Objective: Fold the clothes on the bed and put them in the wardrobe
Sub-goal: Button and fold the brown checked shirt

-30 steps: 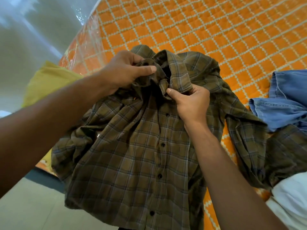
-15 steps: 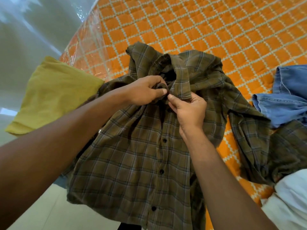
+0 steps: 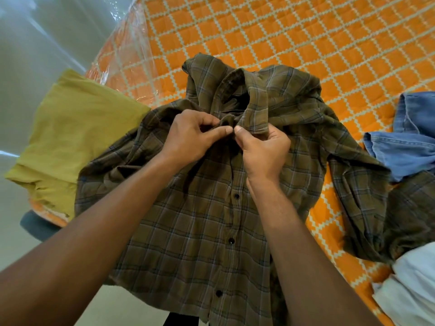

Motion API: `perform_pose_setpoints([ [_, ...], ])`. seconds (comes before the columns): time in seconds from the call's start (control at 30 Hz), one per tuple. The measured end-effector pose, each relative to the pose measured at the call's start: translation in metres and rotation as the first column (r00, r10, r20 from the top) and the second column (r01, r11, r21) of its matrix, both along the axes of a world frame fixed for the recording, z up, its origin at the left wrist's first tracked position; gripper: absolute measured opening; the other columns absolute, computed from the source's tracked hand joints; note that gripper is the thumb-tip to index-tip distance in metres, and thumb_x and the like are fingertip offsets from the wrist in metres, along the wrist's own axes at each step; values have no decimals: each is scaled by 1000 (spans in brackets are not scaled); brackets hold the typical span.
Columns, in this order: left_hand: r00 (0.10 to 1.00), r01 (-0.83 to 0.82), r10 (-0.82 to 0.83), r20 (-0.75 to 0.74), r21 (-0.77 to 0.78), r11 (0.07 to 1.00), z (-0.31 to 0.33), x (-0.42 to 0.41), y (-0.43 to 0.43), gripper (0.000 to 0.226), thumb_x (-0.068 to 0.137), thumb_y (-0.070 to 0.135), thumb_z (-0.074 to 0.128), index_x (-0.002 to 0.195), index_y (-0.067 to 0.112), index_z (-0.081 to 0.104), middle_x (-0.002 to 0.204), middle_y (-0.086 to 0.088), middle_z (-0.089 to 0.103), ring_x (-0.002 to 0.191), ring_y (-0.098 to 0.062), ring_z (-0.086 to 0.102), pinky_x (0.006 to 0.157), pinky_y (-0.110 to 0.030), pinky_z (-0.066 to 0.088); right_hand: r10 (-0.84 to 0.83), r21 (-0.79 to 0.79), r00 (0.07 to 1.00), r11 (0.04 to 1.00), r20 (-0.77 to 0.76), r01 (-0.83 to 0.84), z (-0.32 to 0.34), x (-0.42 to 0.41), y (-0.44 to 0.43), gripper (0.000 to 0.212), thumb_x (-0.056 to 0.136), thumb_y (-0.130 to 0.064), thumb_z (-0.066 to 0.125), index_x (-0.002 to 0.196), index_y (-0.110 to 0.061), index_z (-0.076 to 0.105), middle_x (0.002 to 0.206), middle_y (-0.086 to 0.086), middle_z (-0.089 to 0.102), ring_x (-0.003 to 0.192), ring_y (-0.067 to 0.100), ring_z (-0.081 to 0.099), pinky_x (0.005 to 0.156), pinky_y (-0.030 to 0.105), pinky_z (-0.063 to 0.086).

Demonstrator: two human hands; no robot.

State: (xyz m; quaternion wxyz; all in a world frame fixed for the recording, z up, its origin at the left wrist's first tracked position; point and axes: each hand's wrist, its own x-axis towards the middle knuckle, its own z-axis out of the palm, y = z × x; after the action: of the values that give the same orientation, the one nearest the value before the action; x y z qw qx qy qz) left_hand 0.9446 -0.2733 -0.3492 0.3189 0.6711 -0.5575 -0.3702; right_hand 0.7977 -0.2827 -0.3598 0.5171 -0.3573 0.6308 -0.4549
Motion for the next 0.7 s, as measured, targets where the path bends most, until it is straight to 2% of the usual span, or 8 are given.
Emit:
perform_pose_setpoints([
  [0.07, 998, 41, -40, -43, 25, 999, 5, -6, -1, 21, 99, 30, 63, 85, 20, 76, 73, 14, 71, 69, 0, 66, 60, -18, 49, 10, -1, 1000, 1000, 0, -10, -4, 2, 1, 12, 81, -7, 81, 92, -9, 78, 86, 4, 78, 87, 21, 76, 80, 47, 63],
  [0.13, 994, 90, -84, -63, 96, 991, 11, -10, -4, 33, 105, 24, 53, 76, 24, 69, 60, 22, 62, 59, 4, 58, 57, -10, 41, -5, 4, 1000, 1000, 0, 5, -6, 4, 2, 12, 81, -5, 80, 93, -9, 78, 86, 4, 78, 86, 21, 76, 80, 46, 63],
  [0.2, 986, 152, -136, -101, 181, 972, 15, -8, -7, 39, 107, 20, 48, 72, 15, 65, 57, 16, 58, 53, 0, 52, 58, -15, 42, -36, 23, 999, 999, 16, 36, -9, 4, 3, 12, 82, -2, 79, 93, -6, 78, 86, 5, 78, 86, 21, 75, 81, 46, 63],
  [0.27, 983, 175, -159, -92, 218, 960, 16, -6, -9, 31, 106, 19, 51, 89, 4, 72, 73, 0, 67, 64, -10, 60, 64, -21, 50, -62, 46, 997, 997, 56, 59, -10, 5, 4, 13, 82, 1, 78, 93, -6, 78, 87, 7, 78, 88, 22, 76, 83, 46, 63],
  [0.33, 992, 121, -113, -51, 208, 971, 12, -4, -8, 21, 101, 21, 59, 99, 11, 77, 88, -1, 75, 80, -10, 69, 76, -22, 57, -79, 72, 992, 995, 102, 71, -10, 7, 6, 14, 83, 4, 77, 93, -6, 77, 88, 8, 78, 89, 22, 76, 83, 43, 63],
  [0.4, 1000, 14, -11, -21, 164, 986, 8, -3, -8, 13, 96, 25, 68, 99, 18, 79, 91, 7, 76, 86, -5, 70, 83, -29, 59, -103, 97, 979, 991, 173, 87, -7, 10, 7, 15, 83, 6, 76, 93, -5, 76, 87, 7, 78, 87, 19, 76, 78, 35, 62],
  [0.53, 968, -138, 173, -182, 187, 973, 7, -5, -9, 1, 89, 23, 76, 88, 24, 76, 84, 7, 76, 85, -4, 72, 81, -22, 57, -159, 163, 938, 980, 309, 112, -1, 10, 4, 14, 84, 7, 75, 93, -4, 74, 83, 3, 76, 82, 12, 74, 70, 23, 58],
  [0.7, 970, -102, 146, -196, 217, 971, 10, -7, -17, 7, 91, 23, 74, 89, 18, 78, 87, -2, 77, 89, -17, 73, 90, -36, 59, -200, 214, 896, 969, 397, 122, 0, 8, -1, 16, 83, 8, 75, 91, -6, 74, 83, 2, 76, 76, 6, 72, 65, 16, 53],
])
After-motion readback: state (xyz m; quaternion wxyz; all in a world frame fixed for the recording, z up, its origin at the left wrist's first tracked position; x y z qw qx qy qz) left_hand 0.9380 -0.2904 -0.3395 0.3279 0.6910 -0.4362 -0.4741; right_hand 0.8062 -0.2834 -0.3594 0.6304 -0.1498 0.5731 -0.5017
